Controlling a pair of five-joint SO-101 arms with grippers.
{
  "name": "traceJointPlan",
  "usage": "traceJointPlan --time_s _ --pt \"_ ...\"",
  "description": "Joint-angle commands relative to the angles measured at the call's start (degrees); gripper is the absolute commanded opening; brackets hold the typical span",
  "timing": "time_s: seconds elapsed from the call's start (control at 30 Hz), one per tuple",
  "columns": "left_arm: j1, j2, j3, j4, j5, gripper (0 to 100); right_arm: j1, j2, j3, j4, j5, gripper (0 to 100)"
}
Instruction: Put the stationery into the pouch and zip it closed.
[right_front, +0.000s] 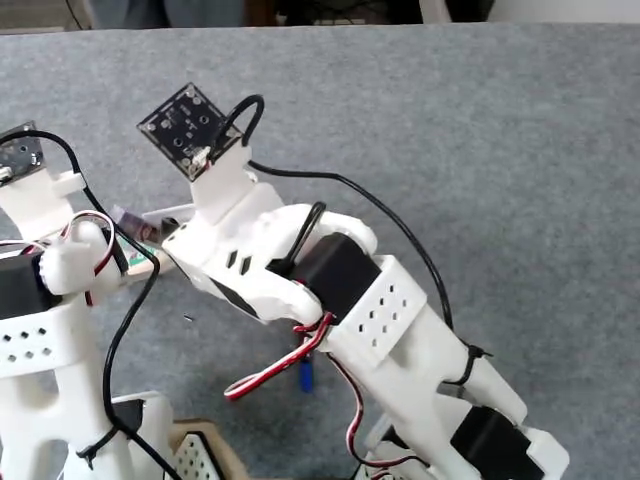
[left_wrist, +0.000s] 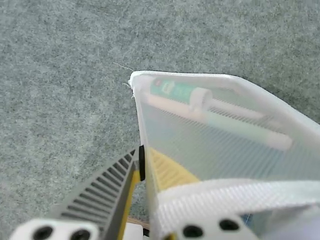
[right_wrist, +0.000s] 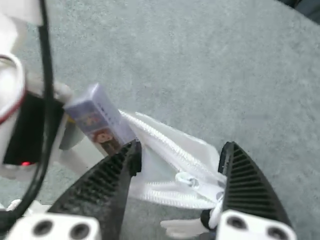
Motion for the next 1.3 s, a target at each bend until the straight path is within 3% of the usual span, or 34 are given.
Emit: traceJointPlan --time_s 0.0,0.5,0.93,1.27 --pt "-0.13 0.26 -0.66 -0.53 0.7 3 -0.53 -1.63 3.3 0.97 -2.11 26.0" --pt "-0.13 0.44 -0.75 -0.44 0.7 3 8.0 -7.16 -5.49 1.49 -0.62 25.9" --pt "-0.13 0.62 -0.75 -0.44 0.7 3 20.75 -12.26 -5.05 7.74 -0.62 25.9" --pt "-0.13 0.62 -0.66 -0.44 0.7 3 25.85 -12.09 0.31 12.22 -0.62 25.9"
